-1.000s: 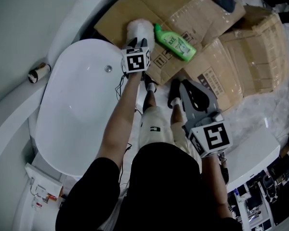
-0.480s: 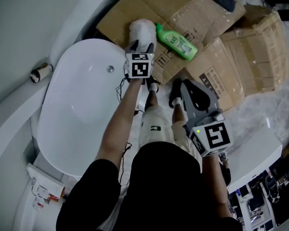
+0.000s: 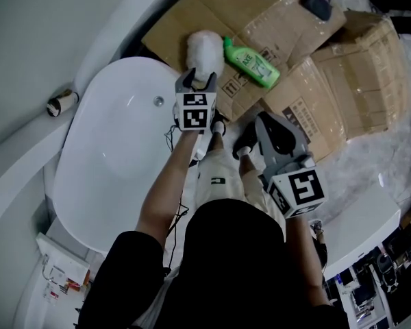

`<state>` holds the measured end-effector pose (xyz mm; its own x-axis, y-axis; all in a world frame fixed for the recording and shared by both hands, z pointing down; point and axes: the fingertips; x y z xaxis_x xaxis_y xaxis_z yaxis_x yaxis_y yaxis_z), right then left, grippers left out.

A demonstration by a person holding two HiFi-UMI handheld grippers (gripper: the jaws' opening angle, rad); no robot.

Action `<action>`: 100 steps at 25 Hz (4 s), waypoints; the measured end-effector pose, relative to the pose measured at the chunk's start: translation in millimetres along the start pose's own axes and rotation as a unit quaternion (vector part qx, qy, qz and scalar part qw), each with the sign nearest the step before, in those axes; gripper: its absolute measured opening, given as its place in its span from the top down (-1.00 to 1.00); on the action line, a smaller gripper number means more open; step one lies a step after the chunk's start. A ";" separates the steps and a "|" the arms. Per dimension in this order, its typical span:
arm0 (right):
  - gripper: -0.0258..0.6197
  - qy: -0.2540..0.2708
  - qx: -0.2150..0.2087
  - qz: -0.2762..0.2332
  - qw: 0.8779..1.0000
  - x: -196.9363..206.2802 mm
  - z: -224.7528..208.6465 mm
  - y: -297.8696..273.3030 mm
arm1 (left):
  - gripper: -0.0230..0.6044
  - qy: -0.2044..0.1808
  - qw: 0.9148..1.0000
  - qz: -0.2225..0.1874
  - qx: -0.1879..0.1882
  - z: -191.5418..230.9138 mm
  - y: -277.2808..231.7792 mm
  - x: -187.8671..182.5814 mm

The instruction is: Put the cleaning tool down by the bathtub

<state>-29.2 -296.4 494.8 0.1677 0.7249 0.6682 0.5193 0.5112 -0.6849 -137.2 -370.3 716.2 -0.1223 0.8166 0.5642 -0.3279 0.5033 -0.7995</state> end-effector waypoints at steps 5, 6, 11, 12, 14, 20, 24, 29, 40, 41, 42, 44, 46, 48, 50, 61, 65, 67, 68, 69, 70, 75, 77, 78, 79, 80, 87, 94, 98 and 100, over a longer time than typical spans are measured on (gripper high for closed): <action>0.88 0.013 -0.006 -0.016 1.000 -7.6 5.4 8.3 | 0.30 -0.003 1.000 -0.025 0.003 -10.5 26.6 -11.6; 0.88 0.016 -0.007 -0.019 1.000 -8.9 5.8 10.9 | 0.30 -0.004 1.000 -0.029 0.003 -12.9 31.5 -14.0; 0.88 0.016 -0.005 -0.029 0.999 -6.2 7.0 27.8 | 0.34 -0.001 0.999 -0.049 0.000 -27.5 57.7 -20.4; 0.88 0.016 -0.005 -0.029 0.999 -3.8 6.4 31.4 | 0.37 -0.003 0.999 -0.054 -0.002 -31.4 62.2 -21.4; 0.88 0.018 -0.007 -0.033 0.999 2.3 5.7 39.1 | 0.38 -0.006 0.998 -0.067 -0.004 -39.8 71.6 -22.3; 0.88 0.015 -0.016 -0.035 0.999 27.7 7.5 66.1 | 0.52 -0.017 0.995 -0.099 -0.017 -68.2 106.3 -15.8; 0.88 0.020 -0.018 -0.058 0.998 40.1 11.0 91.2 | 0.55 -0.018 0.994 -0.108 -0.027 -87.2 127.4 -4.8; 0.88 0.028 -0.023 -0.077 0.996 60.4 13.2 129.1 | 0.59 -0.026 0.993 -0.111 -0.034 -119.5 153.7 13.4; 0.88 0.063 -0.047 -0.110 0.991 100.1 26.6 210.9 | 0.69 -0.016 0.987 -0.145 -0.066 -182.6 220.4 55.7; 0.88 0.066 -0.050 -0.113 0.990 104.3 29.9 217.4 | 0.71 -0.016 0.986 -0.148 -0.069 -187.1 226.9 60.5; 0.88 0.069 -0.053 -0.116 0.989 108.0 32.9 223.9 | 0.71 -0.016 0.986 -0.150 -0.071 -191.6 233.3 65.4; 0.89 0.076 -0.059 -0.122 0.988 114.8 37.9 236.7 | 0.74 -0.016 0.985 -0.153 -0.076 -201.4 246.5 73.9; 0.88 0.084 -0.066 -0.127 0.986 121.7 42.6 248.8 | 0.74 -0.015 0.984 -0.155 -0.082 -210.4 258.6 84.6; 0.88 0.093 -0.073 -0.134 0.984 126.4 47.1 258.3 | 0.75 -0.017 0.983 -0.159 -0.088 -218.7 272.9 91.1; 0.89 0.099 -0.081 -0.143 0.981 127.5 50.3 266.7 | 0.77 -0.021 0.981 -0.168 -0.094 -226.7 286.3 94.6; 0.88 0.131 -0.110 -0.169 0.971 119.7 74.2 297.2 | 0.83 -0.016 0.968 -0.224 -0.110 -255.3 371.6 98.4; 0.89 0.137 -0.121 -0.180 0.967 112.7 86.5 303.6 | 0.87 -0.010 0.963 -0.242 -0.117 -256.4 400.8 99.9; 0.88 0.144 -0.121 -0.187 0.964 107.1 94.6 305.1 | 0.88 -0.011 0.961 -0.248 -0.120 -253.7 416.2 100.4; 0.88 0.146 -0.120 -0.190 0.963 104.4 98.5 305.7 | 0.89 -0.011 0.960 -0.250 -0.122 -251.6 423.2 100.2; 0.88 0.147 -0.120 -0.193 0.963 102.0 101.8 306.3 | 0.89 -0.012 0.959 -0.253 -0.124 -249.6 429.4 99.5; 0.89 0.148 -0.119 -0.195 0.962 100.1 104.4 307.1 | 0.90 -0.012 0.958 -0.256 -0.126 -248.3 434.9 98.1; 0.88 0.168 -0.115 -0.204 0.958 88.9 124.8 314.8 | 0.93 -0.021 0.951 -0.287 -0.115 -247.5 467.2 80.8; 0.89 0.177 -0.112 -0.211 0.955 83.4 133.1 320.2 | 0.93 -0.029 0.946 -0.303 -0.109 -249.1 481.2 71.8; 0.89 0.179 -0.109 -0.216 0.954 79.9 135.3 322.2 | 0.93 -0.032 0.944 -0.312 -0.105 -250.0 486.6 66.5; 0.89 0.180 -0.106 -0.219 0.953 76.7 136.6 323.5 | 0.93 -0.035 0.941 -0.321 -0.100 -250.8 490.4 61.7; 0.89 0.180 -0.104 -0.221 0.953 74.3 137.6 324.3 | 0.93 -0.037 0.940 -0.327 -0.095 -251.3 492.9 58.3; 0.90 0.184 -0.100 -0.228 0.951 70.8 146.9 331.6 | 0.93 -0.042 0.940 -0.332 -0.069 -253.9 504.2 56.1; 0.90 0.209 -0.098 -0.224 0.947 73.5 154.6 333.1 | 0.93 -0.037 0.939 -0.336 -0.065 -250.1 505.5 58.4; 0.90 0.207 -0.097 -0.223 0.948 75.4 156.3 334.0 | 0.93 -0.034 0.940 -0.332 -0.067 -248.7 506.1 63.8; 0.90 0.202 -0.095 -0.224 0.949 76.0 156.1 335.2 | 0.93 -0.033 0.940 -0.332 -0.067 -248.8 508.8 66.1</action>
<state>26.8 2.2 270.6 0.1830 0.1985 0.9629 0.7493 0.6059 -0.2673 -79.1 10.1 295.4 0.0087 0.2917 0.9565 -0.2320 0.9310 -0.2818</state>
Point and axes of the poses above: the fingertips, and each gripper's own axes: y backward along the fingers, z to its left, x out of its underside, and after that the axes turned 5 degrees about z, right-handed
